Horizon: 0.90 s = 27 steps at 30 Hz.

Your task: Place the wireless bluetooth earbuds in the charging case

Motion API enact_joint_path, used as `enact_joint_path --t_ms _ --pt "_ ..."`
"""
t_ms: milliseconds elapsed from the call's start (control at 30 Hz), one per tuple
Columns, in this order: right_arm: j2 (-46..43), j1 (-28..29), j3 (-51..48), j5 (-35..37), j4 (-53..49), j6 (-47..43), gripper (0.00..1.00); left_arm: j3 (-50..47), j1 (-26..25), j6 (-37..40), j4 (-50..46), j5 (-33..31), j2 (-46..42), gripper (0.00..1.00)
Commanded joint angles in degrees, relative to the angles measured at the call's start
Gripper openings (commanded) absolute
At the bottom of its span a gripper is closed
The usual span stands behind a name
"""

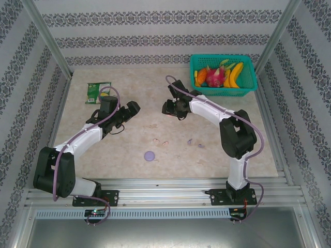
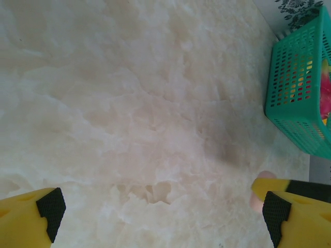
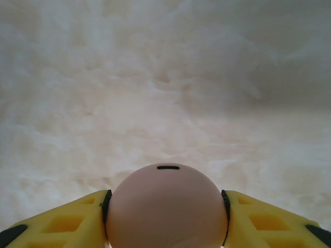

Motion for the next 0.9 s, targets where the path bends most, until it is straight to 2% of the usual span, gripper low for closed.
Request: enact_joint_path --t_ms 0,133,467,567,733,867 --pt "0.92 0.02 -1.75 3.63 -4.04 -5.68 0.41 1.90 -0.71 0.52 -0.99 -1.58 0.31 1.00" --pt "1.93 0.37 -3.22 5.91 -5.75 -6.94 0.42 2.28 -0.72 0.26 -1.08 -1.31 1.13 1.00" --pt "3.48 1.54 -5.60 6.23 -5.92 -5.78 0.44 2.74 -0.71 -0.43 -0.38 -0.12 2.50 1.00" --pt "3.70 1.81 -5.87 6.02 -5.76 -5.15 0.49 2.62 -0.73 -0.34 -0.80 -0.17 2.23 1.00" --pt "3.58 2.67 -6.14 5.49 -5.52 -4.34 0.67 2.31 -0.71 -0.08 -0.90 -0.15 1.54 1.00" --pt "3.57 3.62 -6.23 4.79 -5.24 -3.59 0.72 2.12 -0.77 -0.19 -0.75 -0.10 1.36 1.00"
